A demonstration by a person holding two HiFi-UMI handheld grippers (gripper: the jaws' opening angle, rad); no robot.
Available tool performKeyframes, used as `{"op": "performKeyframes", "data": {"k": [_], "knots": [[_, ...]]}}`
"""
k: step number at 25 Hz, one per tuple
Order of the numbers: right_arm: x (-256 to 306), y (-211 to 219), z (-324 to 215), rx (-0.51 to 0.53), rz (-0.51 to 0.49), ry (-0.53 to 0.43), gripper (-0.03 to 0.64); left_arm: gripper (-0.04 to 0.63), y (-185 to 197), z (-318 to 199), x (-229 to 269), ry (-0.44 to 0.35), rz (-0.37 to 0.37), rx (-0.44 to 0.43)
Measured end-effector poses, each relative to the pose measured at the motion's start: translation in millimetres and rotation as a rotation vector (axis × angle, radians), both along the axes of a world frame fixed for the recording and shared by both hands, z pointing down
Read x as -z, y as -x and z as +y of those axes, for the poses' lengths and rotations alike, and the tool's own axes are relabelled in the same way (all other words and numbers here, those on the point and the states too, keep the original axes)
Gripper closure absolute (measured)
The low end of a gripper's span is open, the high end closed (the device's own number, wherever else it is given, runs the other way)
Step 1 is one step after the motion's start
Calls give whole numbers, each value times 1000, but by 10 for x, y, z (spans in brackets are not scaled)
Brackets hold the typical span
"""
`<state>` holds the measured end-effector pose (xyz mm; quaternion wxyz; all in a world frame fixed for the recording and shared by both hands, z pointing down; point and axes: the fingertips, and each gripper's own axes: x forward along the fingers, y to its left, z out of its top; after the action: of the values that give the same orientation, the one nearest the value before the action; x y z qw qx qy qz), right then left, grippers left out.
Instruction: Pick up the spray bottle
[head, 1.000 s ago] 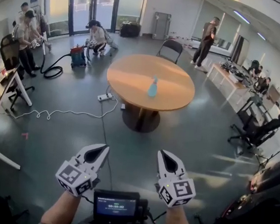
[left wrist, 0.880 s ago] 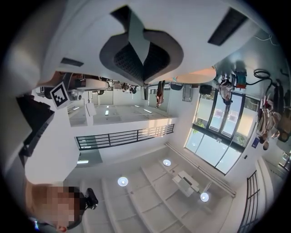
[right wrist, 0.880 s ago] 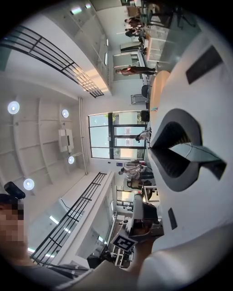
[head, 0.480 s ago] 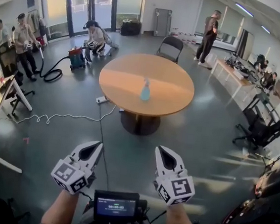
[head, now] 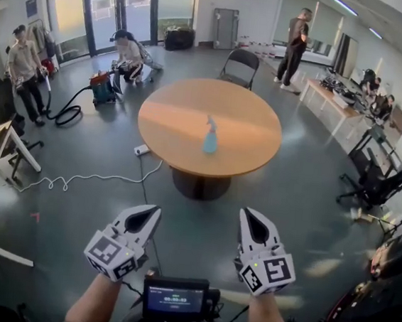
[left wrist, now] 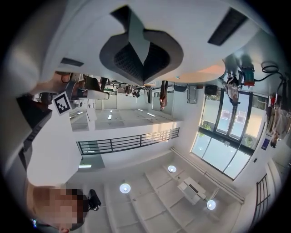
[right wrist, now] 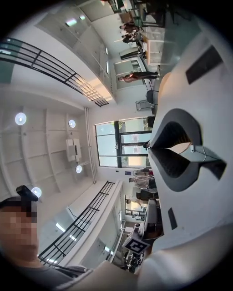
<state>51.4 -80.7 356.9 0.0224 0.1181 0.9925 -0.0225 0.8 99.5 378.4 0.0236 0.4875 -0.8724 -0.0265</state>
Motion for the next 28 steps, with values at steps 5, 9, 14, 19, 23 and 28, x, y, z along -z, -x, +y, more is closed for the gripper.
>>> {"op": "performKeyframes", "data": {"k": [5, 9, 14, 19, 23, 28], "knots": [[-39, 403, 79, -60, 0, -31, 611, 592, 566, 114, 6, -23, -15, -23], [-76, 757, 129, -127, 15, -38, 611, 592, 1004, 242, 10, -16, -40, -48], [-88, 1134, 246, -151, 47, -65, 611, 591, 1479, 350, -29, -29, -30, -58], [-33, 1367, 334, -166, 30, -85, 611, 591, 1782, 371, -33, -54, -5, -84], [-40, 1601, 378, -148, 44, -100, 611, 591, 1994, 333, -76, -55, 4, -101], [-92, 1962, 238, -90, 33, -85, 600, 591, 2238, 87, -121, -36, -6, -118]]}}
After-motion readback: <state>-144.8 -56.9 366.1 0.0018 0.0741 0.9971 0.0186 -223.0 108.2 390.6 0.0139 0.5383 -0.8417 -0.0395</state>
